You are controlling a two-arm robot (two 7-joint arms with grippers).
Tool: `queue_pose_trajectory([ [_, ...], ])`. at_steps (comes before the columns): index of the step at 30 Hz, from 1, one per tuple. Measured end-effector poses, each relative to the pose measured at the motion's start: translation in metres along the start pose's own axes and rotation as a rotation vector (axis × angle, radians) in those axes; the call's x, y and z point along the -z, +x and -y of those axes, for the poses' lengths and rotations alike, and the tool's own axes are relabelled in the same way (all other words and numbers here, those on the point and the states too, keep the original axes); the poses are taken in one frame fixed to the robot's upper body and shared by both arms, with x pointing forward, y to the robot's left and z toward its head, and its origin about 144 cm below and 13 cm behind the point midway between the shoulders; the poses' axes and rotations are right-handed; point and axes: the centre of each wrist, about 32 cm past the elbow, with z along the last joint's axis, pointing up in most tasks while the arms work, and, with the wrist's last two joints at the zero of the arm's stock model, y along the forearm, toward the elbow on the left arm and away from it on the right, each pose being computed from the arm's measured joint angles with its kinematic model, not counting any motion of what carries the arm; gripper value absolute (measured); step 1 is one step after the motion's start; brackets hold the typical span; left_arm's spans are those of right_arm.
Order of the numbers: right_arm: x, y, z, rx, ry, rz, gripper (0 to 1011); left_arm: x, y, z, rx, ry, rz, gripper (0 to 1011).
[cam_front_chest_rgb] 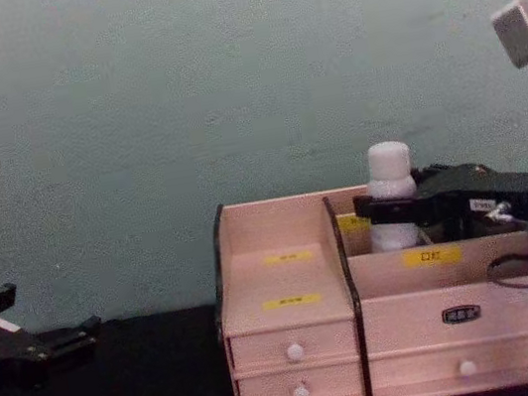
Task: Pick up the facial cleanser and watermelon frost from the table and place them into the tiered storage box.
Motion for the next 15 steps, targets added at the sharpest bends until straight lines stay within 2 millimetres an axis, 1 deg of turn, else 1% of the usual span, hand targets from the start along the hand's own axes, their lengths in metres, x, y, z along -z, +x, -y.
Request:
queue_pose_trajectory([
  [3,0.0,0.0,0.0,0.0,0.0,0.0,1002,0.0,0.0,0.0,0.0,0.0,0.0,1001],
  [9,-0.002,-0.001,0.001,-0.004,0.009,0.005,1002,0.0,0.0,0.0,0.0,0.0,0.0,1001],
  [15,-0.009,-0.005,0.012,-0.006,0.045,0.018,1003,0.0,0.0,0.0,0.0,0.0,0.0,1001],
])
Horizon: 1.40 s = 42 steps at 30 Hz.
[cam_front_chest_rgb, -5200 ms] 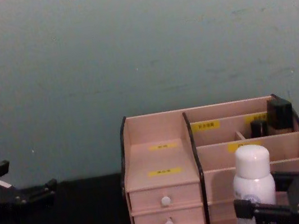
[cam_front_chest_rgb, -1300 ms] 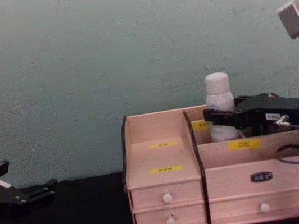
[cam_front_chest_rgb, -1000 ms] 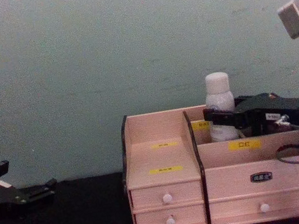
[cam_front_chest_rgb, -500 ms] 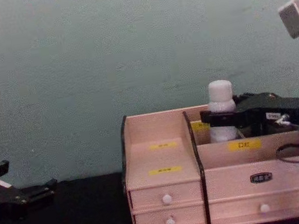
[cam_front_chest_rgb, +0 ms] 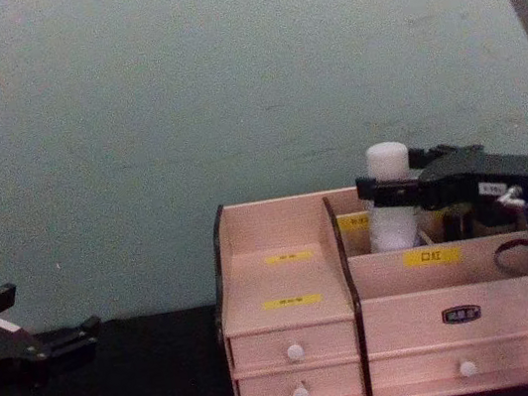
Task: Pick up the facial cleanser and watermelon frost from the table and place them into the tiered storage box.
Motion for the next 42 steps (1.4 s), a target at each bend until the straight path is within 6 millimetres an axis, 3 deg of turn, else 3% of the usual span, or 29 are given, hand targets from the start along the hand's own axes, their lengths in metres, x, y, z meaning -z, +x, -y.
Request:
queue_pose_trajectory([
  [8,-0.008,-0.004,0.024,-0.005,0.025,0.016,1002,0.0,0.0,0.0,0.0,0.0,0.0,1001],
  [27,-0.012,-0.031,0.138,-0.027,-0.103,0.022,1003,0.0,0.0,0.0,0.0,0.0,0.0,1001],
  [35,-0.008,-0.044,0.162,-0.049,-0.184,-0.036,1003,0.0,0.0,0.0,0.0,0.0,0.0,1001],
  [42,0.001,-0.049,0.166,-0.054,-0.248,-0.097,1003,0.0,0.0,0.0,0.0,0.0,0.0,1001],
])
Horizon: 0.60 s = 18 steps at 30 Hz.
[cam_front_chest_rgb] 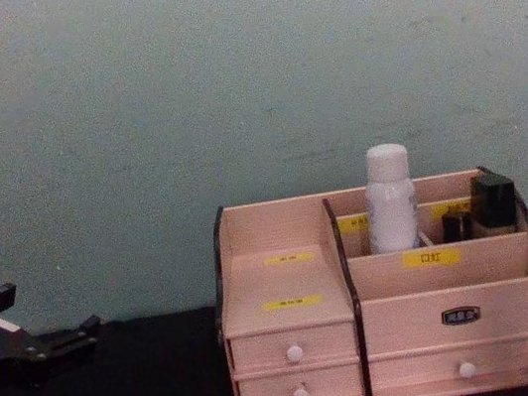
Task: Pick up the facial cleanser and watermelon frost from the table and place them into the tiered storage box.
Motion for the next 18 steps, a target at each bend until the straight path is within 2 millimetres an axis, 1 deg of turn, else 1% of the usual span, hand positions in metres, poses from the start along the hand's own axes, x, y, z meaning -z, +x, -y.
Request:
queue_pose_trajectory([
  [6,0.007,0.0,-0.004,0.003,-0.045,-0.023,1002,0.0,0.0,0.0,0.0,0.0,0.0,1001],
  [18,0.01,0.002,-0.011,0.018,-0.1,-0.023,1003,0.0,0.0,0.0,0.0,0.0,0.0,1002],
])
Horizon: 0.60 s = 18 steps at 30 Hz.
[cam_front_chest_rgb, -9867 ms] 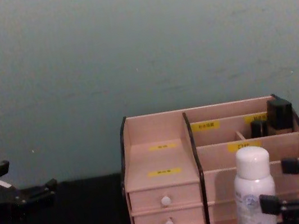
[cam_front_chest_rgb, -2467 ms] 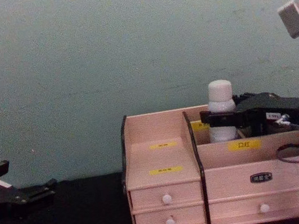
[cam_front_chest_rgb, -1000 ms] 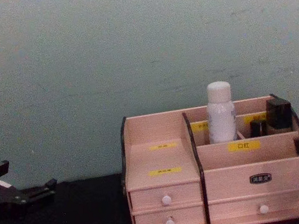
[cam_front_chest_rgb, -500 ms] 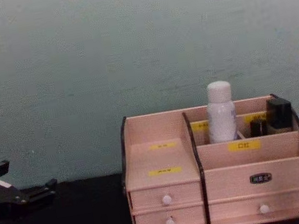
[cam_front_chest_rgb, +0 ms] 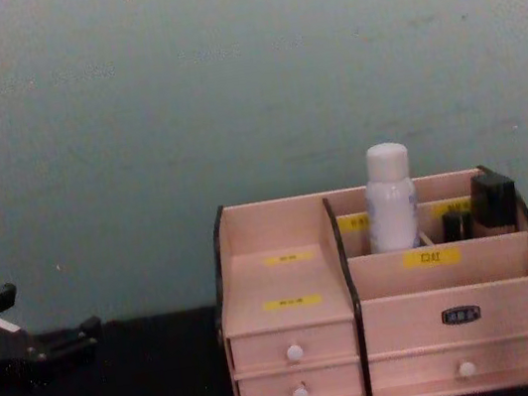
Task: Pick up the facial cleanser and watermelon frost from the table and place them into the tiered storage box.
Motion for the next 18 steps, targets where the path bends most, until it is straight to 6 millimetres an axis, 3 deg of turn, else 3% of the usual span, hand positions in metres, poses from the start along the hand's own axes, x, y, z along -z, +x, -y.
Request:
queue_pose_trajectory([
  [18,0.0002,-0.0028,0.0024,-0.005,-0.047,0.0,1003,0.0,0.0,0.0,0.0,0.0,0.0,1001],
])
